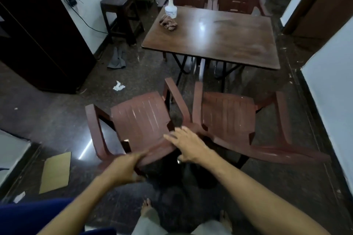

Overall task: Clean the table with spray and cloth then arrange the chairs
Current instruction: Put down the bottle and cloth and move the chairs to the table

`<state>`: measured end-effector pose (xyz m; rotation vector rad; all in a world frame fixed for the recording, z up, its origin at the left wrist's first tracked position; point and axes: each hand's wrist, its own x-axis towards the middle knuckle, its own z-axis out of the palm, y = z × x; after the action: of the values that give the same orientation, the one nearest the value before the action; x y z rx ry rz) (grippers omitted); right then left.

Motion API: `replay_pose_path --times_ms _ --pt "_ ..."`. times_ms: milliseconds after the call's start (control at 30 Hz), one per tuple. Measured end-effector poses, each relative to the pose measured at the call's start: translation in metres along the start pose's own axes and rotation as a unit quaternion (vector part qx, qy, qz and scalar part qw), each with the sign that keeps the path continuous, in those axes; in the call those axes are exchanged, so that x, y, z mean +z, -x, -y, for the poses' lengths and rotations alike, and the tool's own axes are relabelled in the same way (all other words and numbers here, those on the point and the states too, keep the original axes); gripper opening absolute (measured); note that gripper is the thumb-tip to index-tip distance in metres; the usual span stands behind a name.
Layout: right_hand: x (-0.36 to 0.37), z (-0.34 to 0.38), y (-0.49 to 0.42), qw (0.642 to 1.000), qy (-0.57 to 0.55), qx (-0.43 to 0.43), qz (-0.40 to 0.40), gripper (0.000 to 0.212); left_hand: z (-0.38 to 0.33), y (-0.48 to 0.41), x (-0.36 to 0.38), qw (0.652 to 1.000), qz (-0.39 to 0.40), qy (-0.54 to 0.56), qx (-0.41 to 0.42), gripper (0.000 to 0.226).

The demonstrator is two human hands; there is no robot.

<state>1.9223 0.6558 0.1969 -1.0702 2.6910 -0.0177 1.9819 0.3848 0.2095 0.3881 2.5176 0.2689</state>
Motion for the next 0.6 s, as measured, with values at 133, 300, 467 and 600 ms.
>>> replay_pose_path --times_ms 133,300,467,600 --pt "0.004 0.017 -0.044 0.993 0.043 0.047 0.098 0.063 0.023 -0.007 0.011 0.997 -0.052 -0.03 0.053 0.08" --pt "-0.011 0.035 -0.064 0.987 0.016 0.119 0.108 0.04 0.061 -0.021 -0.008 0.988 -0.07 -0.091 0.106 0.075" --pt "-0.019 0.079 -0.087 0.986 -0.016 0.147 0.079 0.03 0.124 -0.021 -0.027 0.976 -0.101 -0.115 0.152 0.073" --pt "-0.017 0.093 -0.084 0.978 -0.033 0.195 0.066 0.028 0.135 -0.026 -0.037 0.975 -0.061 -0.14 0.162 0.075"
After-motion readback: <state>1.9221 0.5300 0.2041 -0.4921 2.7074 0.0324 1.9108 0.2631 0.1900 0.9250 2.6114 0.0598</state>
